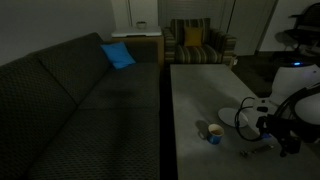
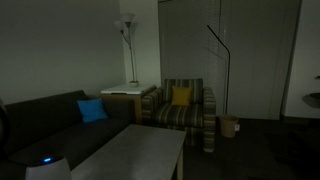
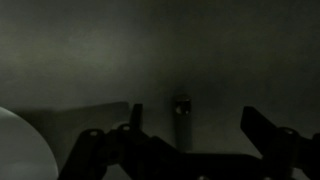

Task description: Move the spoon to the right

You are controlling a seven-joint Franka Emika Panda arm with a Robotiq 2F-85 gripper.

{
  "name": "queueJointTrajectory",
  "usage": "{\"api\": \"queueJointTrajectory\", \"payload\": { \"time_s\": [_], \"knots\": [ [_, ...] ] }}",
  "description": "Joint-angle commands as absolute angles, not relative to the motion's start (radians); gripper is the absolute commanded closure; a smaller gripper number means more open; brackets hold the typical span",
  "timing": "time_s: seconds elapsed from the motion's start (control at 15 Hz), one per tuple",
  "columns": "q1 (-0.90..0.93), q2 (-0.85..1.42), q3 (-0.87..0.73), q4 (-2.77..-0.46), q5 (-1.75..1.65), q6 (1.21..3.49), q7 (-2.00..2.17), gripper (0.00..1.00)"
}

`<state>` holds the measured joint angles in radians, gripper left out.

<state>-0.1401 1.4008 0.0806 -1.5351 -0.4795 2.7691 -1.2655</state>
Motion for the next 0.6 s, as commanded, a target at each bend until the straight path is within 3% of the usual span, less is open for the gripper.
{"api": "queueJointTrajectory", "payload": {
  "time_s": [0.0,0.47,0.53],
  "knots": [
    [-0.130,1.424,0.097,-1.468,-0.419,2.636,-1.328,0.00],
    [-0.135,1.492,0.114,-1.350,-0.323,2.530,-1.389,0.00],
    [-0.114,1.443,0.094,-1.413,-0.329,2.553,-1.361,0.00]
  ]
}}
